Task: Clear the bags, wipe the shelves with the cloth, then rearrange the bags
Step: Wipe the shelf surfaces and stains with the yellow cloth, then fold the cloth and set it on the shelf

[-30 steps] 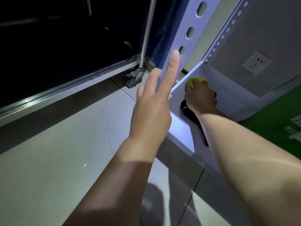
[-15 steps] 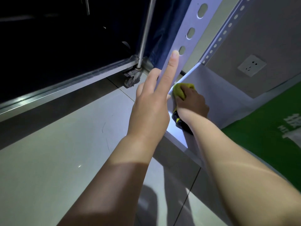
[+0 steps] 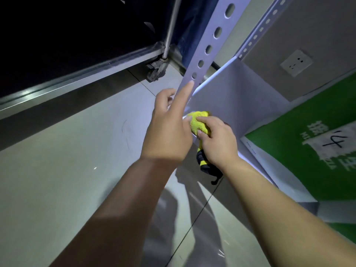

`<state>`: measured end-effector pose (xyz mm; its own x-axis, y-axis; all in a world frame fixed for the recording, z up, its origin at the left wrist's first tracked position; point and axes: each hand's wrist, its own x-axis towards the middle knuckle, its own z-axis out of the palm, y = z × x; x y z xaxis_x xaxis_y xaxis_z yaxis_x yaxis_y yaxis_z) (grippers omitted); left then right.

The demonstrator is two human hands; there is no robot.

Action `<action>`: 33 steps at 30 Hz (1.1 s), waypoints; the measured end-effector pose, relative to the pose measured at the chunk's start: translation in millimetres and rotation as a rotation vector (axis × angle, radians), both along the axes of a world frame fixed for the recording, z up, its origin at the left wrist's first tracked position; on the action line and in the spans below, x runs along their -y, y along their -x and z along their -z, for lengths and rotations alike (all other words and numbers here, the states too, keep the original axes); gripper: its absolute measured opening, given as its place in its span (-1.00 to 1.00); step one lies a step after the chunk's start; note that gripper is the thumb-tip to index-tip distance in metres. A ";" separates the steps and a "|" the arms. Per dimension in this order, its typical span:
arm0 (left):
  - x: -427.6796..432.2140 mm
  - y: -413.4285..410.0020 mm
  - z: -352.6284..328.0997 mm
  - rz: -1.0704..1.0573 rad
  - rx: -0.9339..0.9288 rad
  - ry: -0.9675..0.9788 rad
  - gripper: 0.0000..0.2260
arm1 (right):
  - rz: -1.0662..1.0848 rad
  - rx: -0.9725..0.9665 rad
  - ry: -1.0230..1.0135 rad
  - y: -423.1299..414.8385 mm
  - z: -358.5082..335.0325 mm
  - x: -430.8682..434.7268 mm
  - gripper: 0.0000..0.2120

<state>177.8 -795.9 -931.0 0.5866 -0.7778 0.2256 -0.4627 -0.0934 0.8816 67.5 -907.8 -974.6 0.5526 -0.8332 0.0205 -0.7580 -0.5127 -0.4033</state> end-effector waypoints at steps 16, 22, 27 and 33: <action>-165.4 35.8 -184.1 0.095 -0.184 -0.481 -0.69 | -0.049 0.328 -0.912 50.6 -237.5 -162.2 -0.60; -203.4 42.8 -316.9 0.118 -0.243 -0.254 -0.89 | -0.175 0.477 -0.892 68.2 -378.4 -189.2 -0.54; -224.6 52.5 -426.9 0.068 0.072 -0.275 -0.87 | -0.271 0.438 -0.585 83.6 -490.1 -202.9 -0.71; -250.0 44.5 -534.0 0.124 -0.010 -0.187 -0.88 | -0.352 0.494 -0.250 77.9 -603.2 -232.9 -0.65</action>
<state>133.3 -545.8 -396.9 0.4852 -0.8719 0.0655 -0.4721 -0.1982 0.8590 -10.4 -674.8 -371.5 0.7685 -0.6165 0.1713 -0.2569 -0.5424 -0.7999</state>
